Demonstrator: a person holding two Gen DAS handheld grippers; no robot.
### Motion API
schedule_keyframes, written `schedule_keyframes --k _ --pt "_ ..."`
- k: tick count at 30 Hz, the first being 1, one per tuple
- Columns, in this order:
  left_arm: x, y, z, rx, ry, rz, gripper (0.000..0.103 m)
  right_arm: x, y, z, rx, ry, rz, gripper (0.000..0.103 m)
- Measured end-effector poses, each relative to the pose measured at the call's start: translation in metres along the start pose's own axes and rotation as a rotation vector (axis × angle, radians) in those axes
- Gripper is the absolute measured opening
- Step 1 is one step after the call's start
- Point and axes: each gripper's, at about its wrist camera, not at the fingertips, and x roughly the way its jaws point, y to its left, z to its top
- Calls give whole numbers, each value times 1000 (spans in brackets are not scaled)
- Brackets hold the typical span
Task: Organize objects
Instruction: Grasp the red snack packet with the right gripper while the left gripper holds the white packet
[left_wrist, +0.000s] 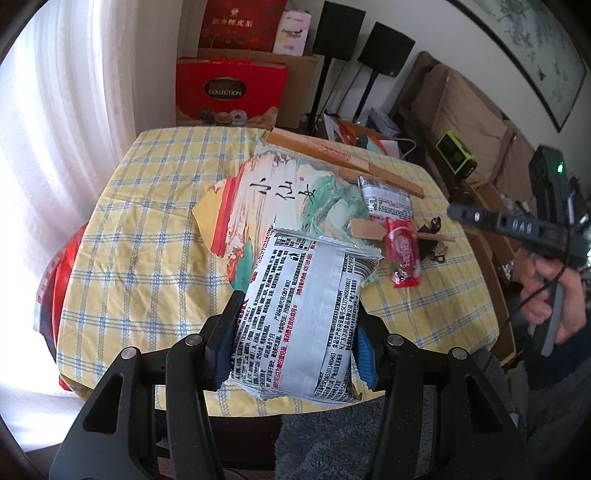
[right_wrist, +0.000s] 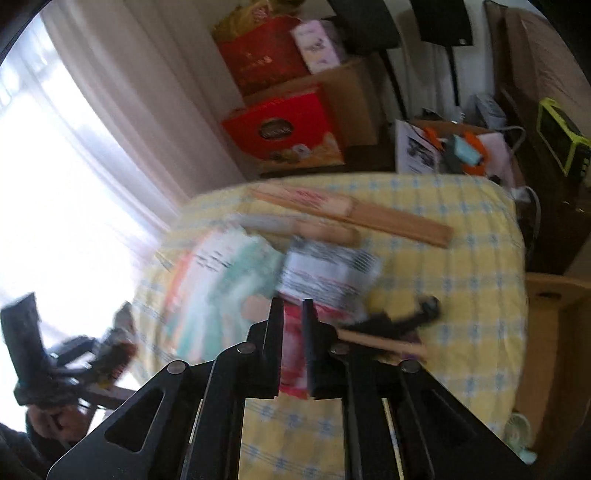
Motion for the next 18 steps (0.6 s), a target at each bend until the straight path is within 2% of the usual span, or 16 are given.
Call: schedule_keyframes --k 1,3,4,5,7,11,15,18 --pt "-1 0 0 0 -1 3 50 1 0 -6 -9 23 -12 12" --pt "-1 0 0 0 -2 9 50 3 4 -14 -45 53 -22 26" --pt "0 0 0 0 -1 13 50 4 9 -20 -77 57 -69 48" --pt "1 -1 0 0 0 17 50 5 13 -24 -95 57 -108 61" --pt "2 -1 -1 -2 7 20 50 10 25 -35 -133 49 -176 69" --pt "2 4 0 -9 6 38 50 33 32 -44 -132 84 -258 72" --pt "0 13 -1 -28 4 50 50 48 33 -41 -30 92 -224 72" --pt "-3 18 0 -35 5 50 50 59 41 -36 -18 78 -281 72"
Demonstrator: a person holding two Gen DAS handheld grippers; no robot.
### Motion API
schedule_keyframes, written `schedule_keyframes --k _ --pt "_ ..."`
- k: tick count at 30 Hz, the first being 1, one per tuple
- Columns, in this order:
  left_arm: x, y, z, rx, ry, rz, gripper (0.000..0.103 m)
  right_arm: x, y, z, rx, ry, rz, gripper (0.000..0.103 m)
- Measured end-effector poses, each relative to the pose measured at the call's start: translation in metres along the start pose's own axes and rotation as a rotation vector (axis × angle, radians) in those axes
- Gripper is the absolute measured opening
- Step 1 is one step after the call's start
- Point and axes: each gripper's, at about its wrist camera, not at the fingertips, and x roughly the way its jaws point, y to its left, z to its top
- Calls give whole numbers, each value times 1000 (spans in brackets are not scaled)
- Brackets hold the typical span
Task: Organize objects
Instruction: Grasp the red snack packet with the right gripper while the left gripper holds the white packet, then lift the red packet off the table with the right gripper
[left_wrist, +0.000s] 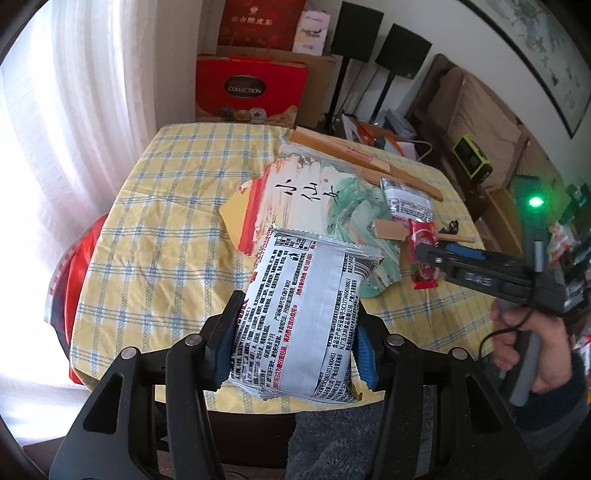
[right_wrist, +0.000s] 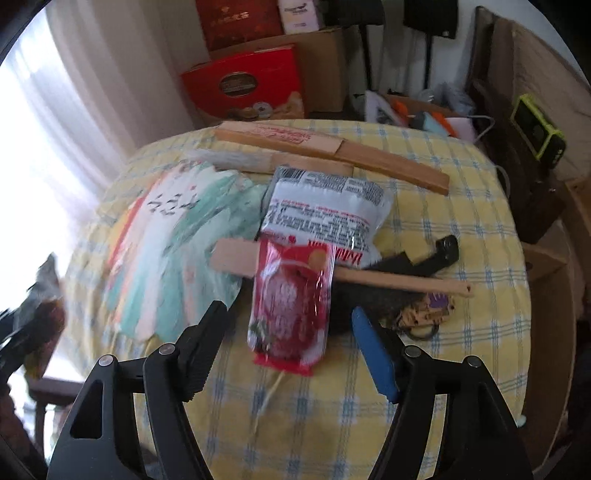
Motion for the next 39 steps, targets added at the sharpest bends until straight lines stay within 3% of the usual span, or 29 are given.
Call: schedule_keyframes --k 4,6,8,14,26,34,39 --pt "-3 2 -1 0 -9 10 50 17 5 -3 62 25 -44 72" --pt "-2 2 -1 -1 -9 16 50 17 8 -5 64 -7 -80 63" --pt "3 1 -1 12 -8 49 50 18 14 -6 30 -21 -134 48" --pt "8 -6 -5 33 1 60 50 17 20 -18 9 -87 -196 31" --pt "-6 -40 -3 112 -44 101 50 -42 3 -22 83 -251 -99 16" --pt "-25 -37 8 90 -80 98 50 -111 7 -24 63 -362 -59 13" --pt "-36 -36 13 49 -88 72 50 -149 9 -25 58 -385 -35 13"
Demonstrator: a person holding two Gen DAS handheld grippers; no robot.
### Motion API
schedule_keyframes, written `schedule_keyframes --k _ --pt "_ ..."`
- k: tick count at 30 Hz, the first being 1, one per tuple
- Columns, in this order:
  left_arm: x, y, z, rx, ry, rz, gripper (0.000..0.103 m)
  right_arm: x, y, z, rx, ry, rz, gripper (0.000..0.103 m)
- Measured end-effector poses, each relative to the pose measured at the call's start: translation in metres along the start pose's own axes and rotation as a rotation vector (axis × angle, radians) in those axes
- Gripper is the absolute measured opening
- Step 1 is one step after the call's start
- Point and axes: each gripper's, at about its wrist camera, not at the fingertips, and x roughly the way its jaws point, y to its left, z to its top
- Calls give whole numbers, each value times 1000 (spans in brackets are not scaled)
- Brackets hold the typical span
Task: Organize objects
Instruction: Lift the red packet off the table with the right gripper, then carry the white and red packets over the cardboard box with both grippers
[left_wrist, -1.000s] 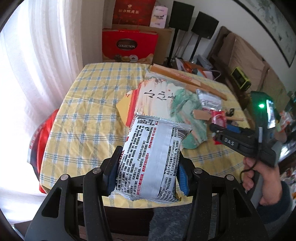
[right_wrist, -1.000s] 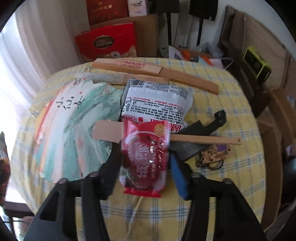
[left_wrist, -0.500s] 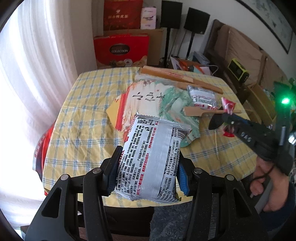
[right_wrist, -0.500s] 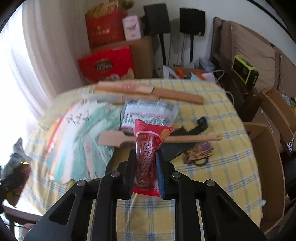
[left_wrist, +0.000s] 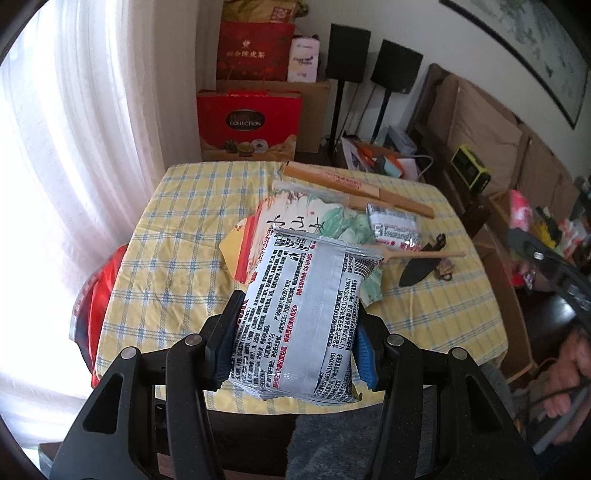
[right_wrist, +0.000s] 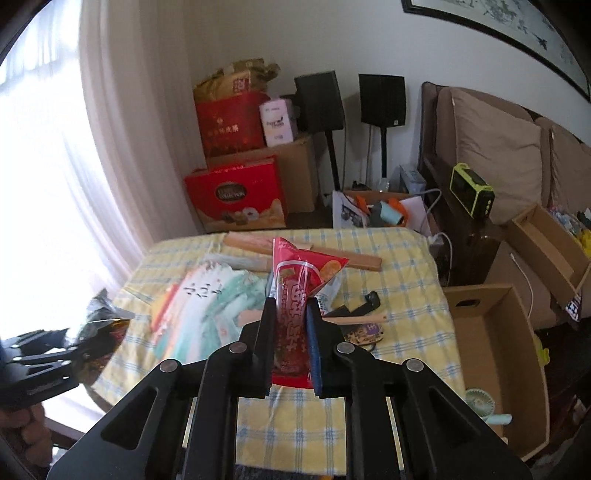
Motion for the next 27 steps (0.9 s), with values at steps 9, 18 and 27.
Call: schedule_keyframes --k 9,18,27 --pt "-13 -34 4 24 -46 -40 50 -73 -29 -4 -69 -19 -37 13" --pt "-11 -77 9 72 -70 -60 50 -125 -71 -25 -9 -49 -1 13" --pt "-23 -126 13 150 -106 -93 50 -150 -120 -67 59 -19 2 13"
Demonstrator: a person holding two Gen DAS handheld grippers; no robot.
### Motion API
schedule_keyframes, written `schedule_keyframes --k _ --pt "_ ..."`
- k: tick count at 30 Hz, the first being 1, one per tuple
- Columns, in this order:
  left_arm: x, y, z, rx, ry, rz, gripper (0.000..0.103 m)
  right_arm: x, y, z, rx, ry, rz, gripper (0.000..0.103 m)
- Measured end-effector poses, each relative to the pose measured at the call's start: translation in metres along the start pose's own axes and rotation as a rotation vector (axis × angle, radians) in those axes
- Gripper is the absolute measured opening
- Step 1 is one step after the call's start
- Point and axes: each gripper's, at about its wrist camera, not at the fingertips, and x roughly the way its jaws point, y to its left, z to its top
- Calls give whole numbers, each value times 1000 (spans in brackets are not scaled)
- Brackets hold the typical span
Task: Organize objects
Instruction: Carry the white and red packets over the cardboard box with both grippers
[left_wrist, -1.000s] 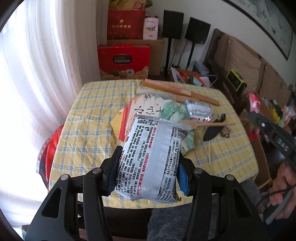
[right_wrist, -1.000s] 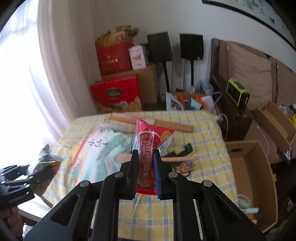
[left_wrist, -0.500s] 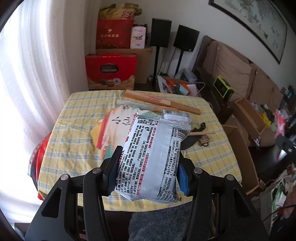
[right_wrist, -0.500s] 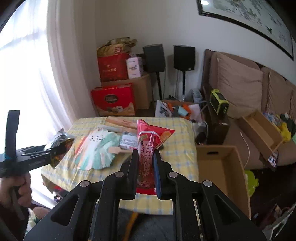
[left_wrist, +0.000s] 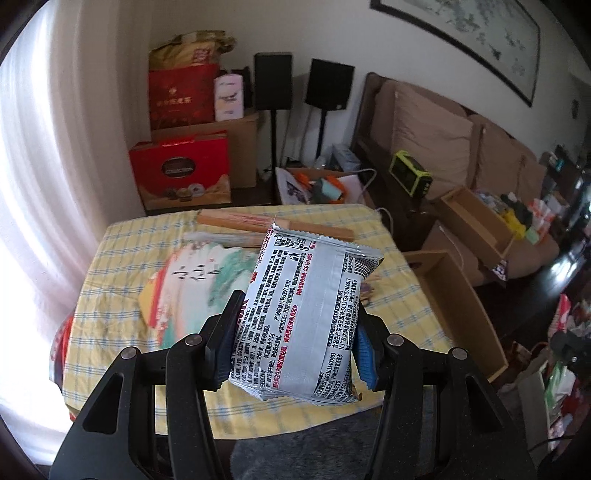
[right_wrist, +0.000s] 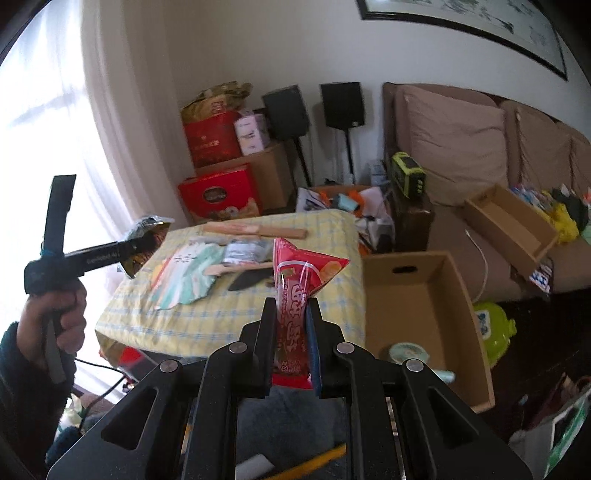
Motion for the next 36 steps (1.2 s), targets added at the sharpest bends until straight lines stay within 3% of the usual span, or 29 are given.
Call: schedule_keyframes --k 8,12,18,24,36 --pt "-8 -52 13 80 -24 -26 50 -10 -53 -14 127 -39 -9 13" --pt "-10 -79 14 101 -23 -45 50 -16 -65 -30 177 -63 29 13" --pt "-3 -107 13 120 1 -58 50 2 -80 -51 205 -25 16 13" --pt "11 -134 13 154 19 -88 50 -5 -110 -52 228 -43 -79 14" --pt "18 -196 11 281 40 -244 50 -20 -186 -70 292 -58 -231 13"
